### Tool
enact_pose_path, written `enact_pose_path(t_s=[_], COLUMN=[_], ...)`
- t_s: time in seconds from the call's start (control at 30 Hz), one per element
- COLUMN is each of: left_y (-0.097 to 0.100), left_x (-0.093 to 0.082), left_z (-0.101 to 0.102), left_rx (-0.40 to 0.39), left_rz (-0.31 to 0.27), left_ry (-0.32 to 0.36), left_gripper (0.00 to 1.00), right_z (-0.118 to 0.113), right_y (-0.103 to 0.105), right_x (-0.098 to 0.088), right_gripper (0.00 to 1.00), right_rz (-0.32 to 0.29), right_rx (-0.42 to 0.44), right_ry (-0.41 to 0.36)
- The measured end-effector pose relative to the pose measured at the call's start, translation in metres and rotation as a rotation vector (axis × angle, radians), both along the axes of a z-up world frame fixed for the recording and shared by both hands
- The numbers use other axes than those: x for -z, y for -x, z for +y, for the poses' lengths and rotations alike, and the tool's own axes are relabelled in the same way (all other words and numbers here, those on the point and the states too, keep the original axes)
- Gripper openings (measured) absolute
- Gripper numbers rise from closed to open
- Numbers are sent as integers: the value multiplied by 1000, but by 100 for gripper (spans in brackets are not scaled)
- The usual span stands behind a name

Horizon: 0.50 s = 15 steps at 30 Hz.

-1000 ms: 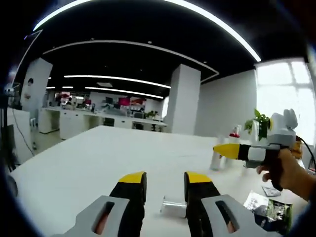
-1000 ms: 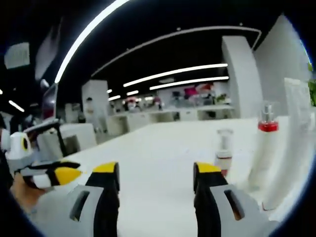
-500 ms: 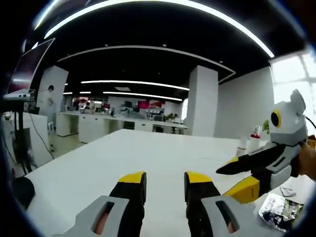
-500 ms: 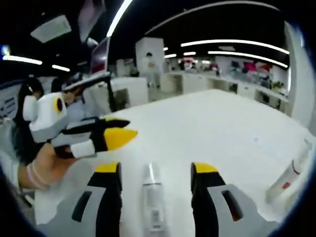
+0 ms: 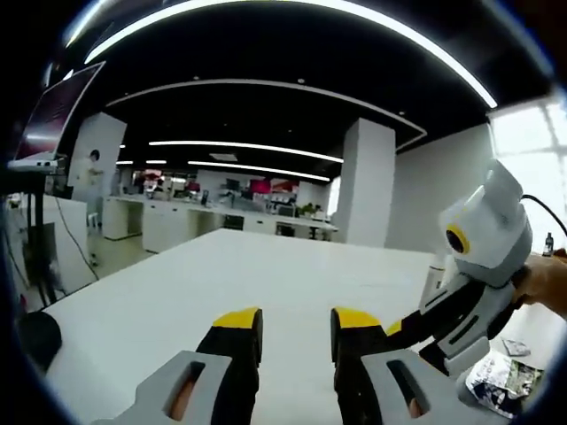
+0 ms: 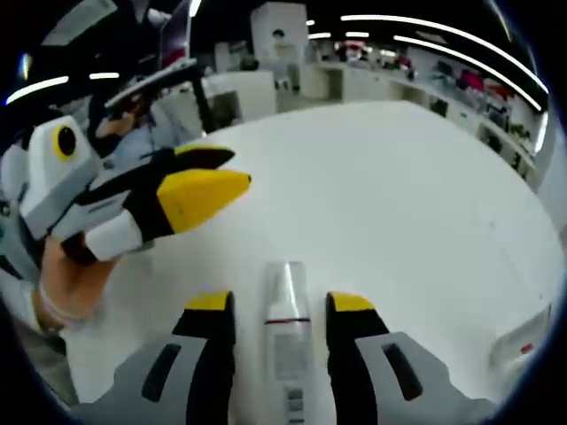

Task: Arrange the skincare products in the storage area until every visible bottle or jar stands upright without overlapping.

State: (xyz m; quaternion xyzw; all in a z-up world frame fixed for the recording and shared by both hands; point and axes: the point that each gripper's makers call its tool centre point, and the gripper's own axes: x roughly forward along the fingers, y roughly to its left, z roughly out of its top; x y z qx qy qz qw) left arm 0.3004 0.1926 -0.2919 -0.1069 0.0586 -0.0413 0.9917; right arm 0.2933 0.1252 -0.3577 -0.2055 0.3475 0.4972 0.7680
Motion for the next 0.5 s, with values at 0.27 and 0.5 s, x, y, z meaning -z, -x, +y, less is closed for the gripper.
enact_pose_path(t_s=[0.27,0.5], left_y=[0,-1], left_x=[-1,-5], left_z=[-2,-5], left_rx=[16,31], left_rz=[-3,-26], left_ry=[6,21], left_gripper=[30,29], right_z=[-7,-4], right_y=[-2,-8], right_x=[4,-28], right_gripper=[21,20], right_rz=[6,-32], right_rx=[43,94], right_ry=[54,-131])
